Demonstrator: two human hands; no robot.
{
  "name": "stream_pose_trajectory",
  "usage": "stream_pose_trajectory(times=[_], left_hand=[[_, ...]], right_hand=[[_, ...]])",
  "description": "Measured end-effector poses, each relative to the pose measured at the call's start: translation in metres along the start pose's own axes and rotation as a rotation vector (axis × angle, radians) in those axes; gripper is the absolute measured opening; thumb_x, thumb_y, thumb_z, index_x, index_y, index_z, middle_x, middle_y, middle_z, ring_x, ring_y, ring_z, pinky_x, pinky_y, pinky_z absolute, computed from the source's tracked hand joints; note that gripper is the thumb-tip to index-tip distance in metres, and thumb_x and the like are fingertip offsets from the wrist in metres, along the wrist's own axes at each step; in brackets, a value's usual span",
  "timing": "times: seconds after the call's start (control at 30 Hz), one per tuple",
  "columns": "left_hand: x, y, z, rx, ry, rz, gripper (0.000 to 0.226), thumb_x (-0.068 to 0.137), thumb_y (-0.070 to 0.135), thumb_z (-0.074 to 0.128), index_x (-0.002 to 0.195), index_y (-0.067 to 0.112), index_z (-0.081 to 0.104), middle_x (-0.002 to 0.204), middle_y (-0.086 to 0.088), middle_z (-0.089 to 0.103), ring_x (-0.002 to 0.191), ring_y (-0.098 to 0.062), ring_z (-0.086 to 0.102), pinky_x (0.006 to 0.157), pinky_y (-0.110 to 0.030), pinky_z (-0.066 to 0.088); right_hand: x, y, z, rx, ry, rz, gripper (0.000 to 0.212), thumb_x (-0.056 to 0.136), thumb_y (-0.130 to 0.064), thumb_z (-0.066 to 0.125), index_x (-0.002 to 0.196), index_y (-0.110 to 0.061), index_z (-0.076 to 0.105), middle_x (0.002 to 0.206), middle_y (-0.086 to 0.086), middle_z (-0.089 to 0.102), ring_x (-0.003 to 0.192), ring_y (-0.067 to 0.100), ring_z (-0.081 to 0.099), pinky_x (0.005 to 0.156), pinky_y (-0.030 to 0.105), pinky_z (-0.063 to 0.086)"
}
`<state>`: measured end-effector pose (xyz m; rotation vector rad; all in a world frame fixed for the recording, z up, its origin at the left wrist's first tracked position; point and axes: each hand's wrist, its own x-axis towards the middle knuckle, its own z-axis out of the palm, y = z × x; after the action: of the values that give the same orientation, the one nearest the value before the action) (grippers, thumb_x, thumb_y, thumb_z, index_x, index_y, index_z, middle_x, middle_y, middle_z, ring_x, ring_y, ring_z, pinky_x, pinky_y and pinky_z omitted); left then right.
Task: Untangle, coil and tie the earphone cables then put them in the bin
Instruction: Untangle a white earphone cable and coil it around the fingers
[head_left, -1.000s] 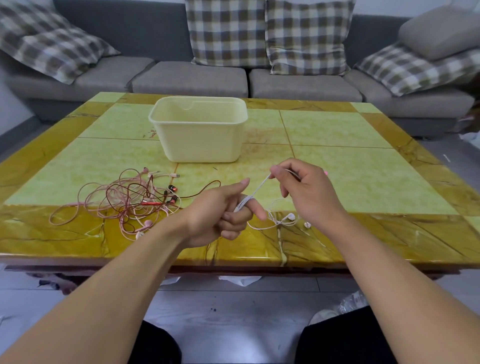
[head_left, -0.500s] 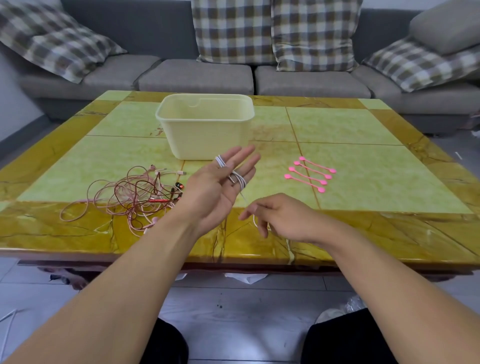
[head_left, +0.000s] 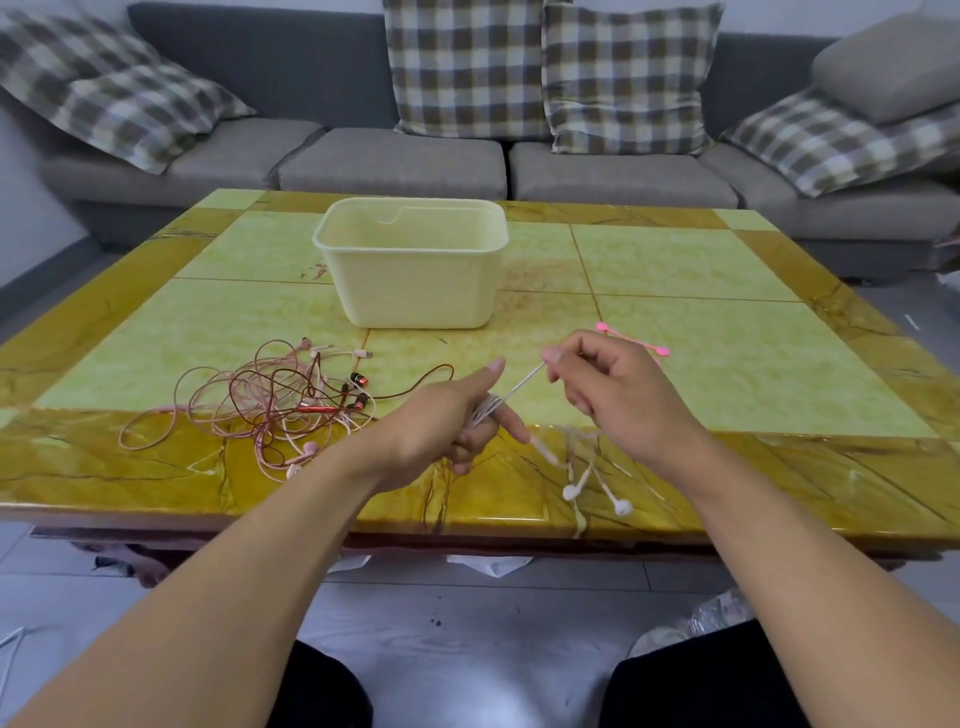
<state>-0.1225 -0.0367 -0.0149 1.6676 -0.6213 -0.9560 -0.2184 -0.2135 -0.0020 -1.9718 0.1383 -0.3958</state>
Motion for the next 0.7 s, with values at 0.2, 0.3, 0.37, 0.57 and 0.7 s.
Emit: stream_pose_trajectory(times=[0.2,0.3,0.37,0.57,0.7], left_hand=[[-0.009,0.013,0.002,-0.4,-0.293,0.019,0.051,0.101,0.044,0.036,0.07,0.012,0.06,0.055,0.003,0.011,0.045,-0.01,0.01,0.046,-0.025,0.017],[-0.01,0.017,0.007,-0.633,-0.277,0.167,0.04,0.103,0.029,0.039,0.083,0.009,0.068,0.05,0.006,0.017,0.038,-0.005,0.019,0.043,-0.021,0.026],[-0.01,0.019,0.01,-0.726,-0.166,0.23,0.036,0.102,0.021,0.04,0.105,0.005,0.072,0.049,0.007,0.028,0.038,-0.005,0.028,0.044,-0.02,0.034],[0.0,0.016,0.006,-0.858,0.142,0.407,0.037,0.11,0.009,0.026,0.14,-0.007,0.039,0.109,-0.012,0.076,0.101,-0.025,0.074,0.09,-0.034,0.059],[0.005,0.005,-0.004,-0.708,0.312,0.396,0.046,0.109,0.001,0.025,0.155,-0.001,0.015,0.129,-0.016,0.068,0.122,-0.029,0.065,0.114,-0.041,0.042]], right_hand=[[0.008,0.009,0.003,0.099,0.132,0.086,0.028,0.099,-0.038,0.062,0.081,-0.018,0.069,0.054,-0.004,0.035,0.049,0.011,0.028,0.054,0.029,0.029],[0.006,0.009,0.015,0.1,-0.046,0.159,0.031,0.1,-0.036,0.06,0.073,-0.027,0.073,0.055,-0.003,0.038,0.048,0.008,0.027,0.046,0.021,0.023],[0.002,0.007,0.022,0.04,-0.219,0.214,0.038,0.102,-0.038,0.055,0.071,-0.026,0.073,0.058,0.001,0.04,0.048,0.009,0.027,0.046,0.021,0.022],[-0.004,0.004,0.034,-0.111,-0.469,0.227,0.026,0.105,-0.038,0.051,0.105,-0.032,0.076,0.055,-0.007,0.055,0.046,0.008,0.037,0.048,0.02,0.032],[-0.008,0.0,0.032,-0.192,-0.564,0.2,0.035,0.106,-0.037,0.051,0.114,-0.012,0.075,0.056,-0.015,0.061,0.048,0.01,0.042,0.054,0.022,0.038]])
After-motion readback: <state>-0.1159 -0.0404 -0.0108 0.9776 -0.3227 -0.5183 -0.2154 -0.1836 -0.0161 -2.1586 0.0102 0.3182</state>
